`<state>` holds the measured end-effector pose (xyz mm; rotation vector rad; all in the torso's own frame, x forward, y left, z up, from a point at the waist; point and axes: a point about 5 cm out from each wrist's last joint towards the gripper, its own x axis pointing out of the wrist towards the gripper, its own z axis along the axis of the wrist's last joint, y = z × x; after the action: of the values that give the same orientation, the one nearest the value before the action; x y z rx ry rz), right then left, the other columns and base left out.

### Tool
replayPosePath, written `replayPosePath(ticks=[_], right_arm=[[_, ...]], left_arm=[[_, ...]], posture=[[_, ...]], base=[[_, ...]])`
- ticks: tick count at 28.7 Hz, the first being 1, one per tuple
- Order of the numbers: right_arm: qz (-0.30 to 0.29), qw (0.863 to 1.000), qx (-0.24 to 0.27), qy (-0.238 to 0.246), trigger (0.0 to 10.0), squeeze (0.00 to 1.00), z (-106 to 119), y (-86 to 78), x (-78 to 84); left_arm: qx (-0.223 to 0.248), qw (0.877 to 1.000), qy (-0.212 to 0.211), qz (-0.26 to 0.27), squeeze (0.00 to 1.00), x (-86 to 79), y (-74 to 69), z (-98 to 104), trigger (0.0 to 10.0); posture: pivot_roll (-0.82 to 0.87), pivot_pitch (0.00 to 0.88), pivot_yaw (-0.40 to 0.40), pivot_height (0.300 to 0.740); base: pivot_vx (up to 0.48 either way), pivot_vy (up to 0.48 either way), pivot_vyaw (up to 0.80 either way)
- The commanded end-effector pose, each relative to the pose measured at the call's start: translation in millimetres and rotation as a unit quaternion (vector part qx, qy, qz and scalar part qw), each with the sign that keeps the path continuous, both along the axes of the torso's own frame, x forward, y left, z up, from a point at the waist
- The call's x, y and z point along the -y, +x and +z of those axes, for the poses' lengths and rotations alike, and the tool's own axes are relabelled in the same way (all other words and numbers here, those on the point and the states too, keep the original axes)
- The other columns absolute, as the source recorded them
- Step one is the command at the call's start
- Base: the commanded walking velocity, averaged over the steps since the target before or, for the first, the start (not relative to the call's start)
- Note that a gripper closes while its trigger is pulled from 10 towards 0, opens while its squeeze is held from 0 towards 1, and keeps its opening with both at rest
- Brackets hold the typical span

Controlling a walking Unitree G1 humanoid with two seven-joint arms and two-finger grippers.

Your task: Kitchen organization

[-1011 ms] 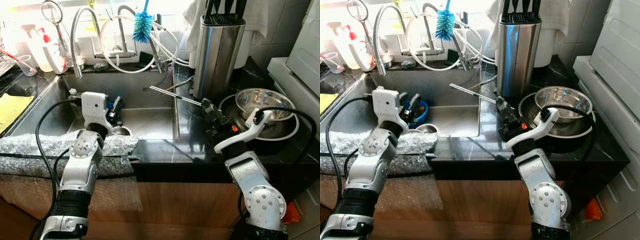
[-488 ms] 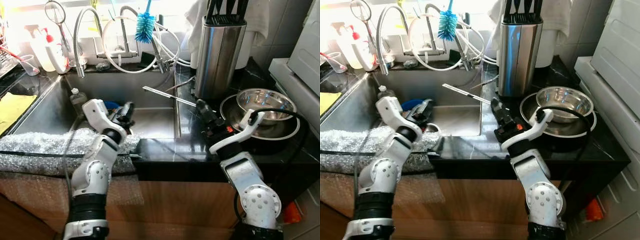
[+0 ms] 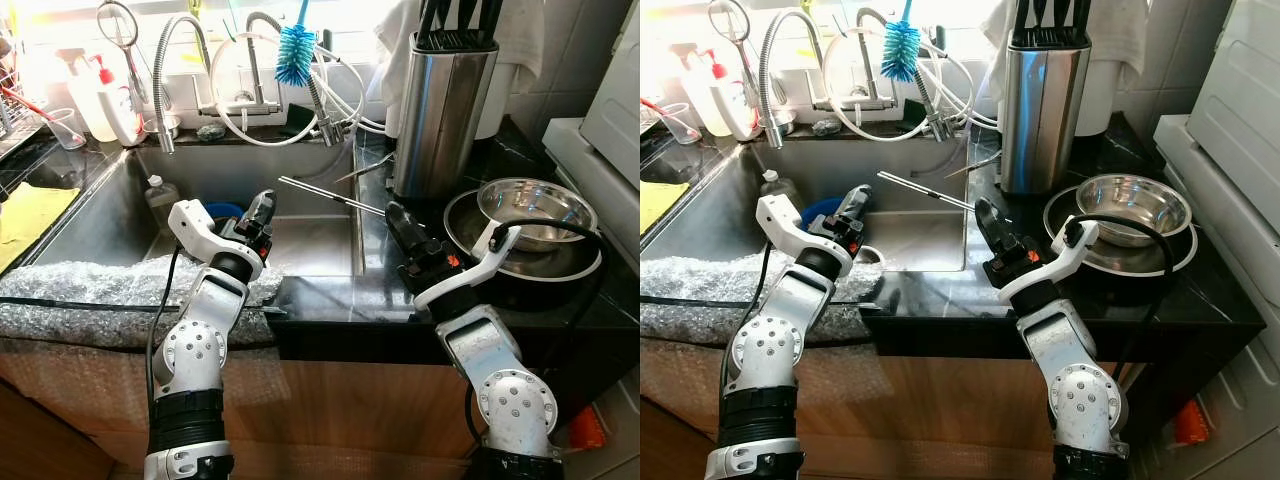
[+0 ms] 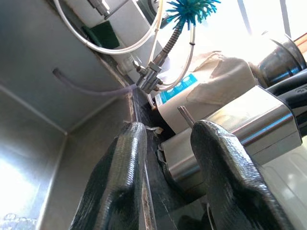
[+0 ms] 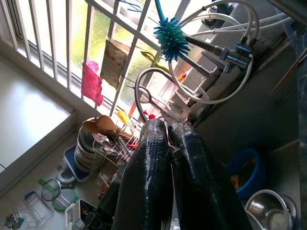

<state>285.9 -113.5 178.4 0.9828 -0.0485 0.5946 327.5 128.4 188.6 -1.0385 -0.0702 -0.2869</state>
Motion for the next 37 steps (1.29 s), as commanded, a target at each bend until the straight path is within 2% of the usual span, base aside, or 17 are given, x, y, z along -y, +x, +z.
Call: replayPosePath(ticks=[1,4,13,24,25,26,27,28,37], right_arm=[[0.016,1.0,0.002,0.009,10.0,0.0,1.3,-0.9,-10.1],[0.018,1.0,0.001,0.01,10.0,0.0,1.1,-0.9,-11.1],[0.065,0.998,-0.011,0.002,10.0,0.0,-2.6,-6.0,-19.7],[0.084,0.996,-0.013,0.004,10.0,0.0,-3.7,-9.4,-24.3],[0.085,0.996,-0.014,0.005,10.0,0.0,-3.9,-9.8,-24.7],[0.085,0.996,-0.015,0.006,10.0,0.0,-3.9,-9.9,-24.9],[0.086,0.996,-0.015,0.007,10.0,0.0,-3.9,-10.0,-25.0],[0.086,0.996,-0.015,0.008,10.0,0.0,-4.0,-10.0,-25.2],[0.075,0.997,-0.019,0.023,10.0,0.0,-3.1,-7.0,-23.1]], left_arm=[[0.019,1.0,0.0,-0.003,0.0,0.2,0.0,13.2,10.0],[0.016,1.0,0.012,-0.007,0.0,2.2,-0.2,11.9,10.0],[0.014,1.0,0.007,-0.019,0.0,8.9,-1.8,10.9,10.0],[0.017,1.0,-0.006,-0.022,0.0,12.6,-0.3,12.4,10.0],[0.017,1.0,-0.011,-0.021,0.0,12.5,0.1,12.8,9.1],[0.017,1.0,-0.013,-0.02,0.0,12.5,0.2,12.9,9.1],[0.017,1.0,-0.017,-0.019,0.0,12.3,0.5,13.1,2.6],[0.016,0.999,-0.021,-0.018,0.0,12.1,0.7,13.2,0.0],[0.014,0.999,-0.042,-0.011,0.0,9.7,0.8,14.2,0.0]], posture=[[-0.05,0.0,0.089,0.74],[-0.05,0.0,0.089,0.74],[-0.05,0.0,0.081,0.74],[-0.06,0.0,0.08,0.74],[-0.06,0.0,0.08,0.74],[-0.06,0.0,0.08,0.74],[-0.06,0.0,0.08,0.74],[-0.06,0.0,0.08,0.74],[-0.05,0.0,0.079,0.74]], base=[[0.0,0.0,0.0],[0.0,0.0,0.0],[0.0,0.0,0.0],[0.0,0.0,0.0],[0.0,0.0,0.0],[0.0,0.0,0.0],[0.0,0.0,0.0],[0.0,0.0,0.0],[0.0,0.0,0.0]])
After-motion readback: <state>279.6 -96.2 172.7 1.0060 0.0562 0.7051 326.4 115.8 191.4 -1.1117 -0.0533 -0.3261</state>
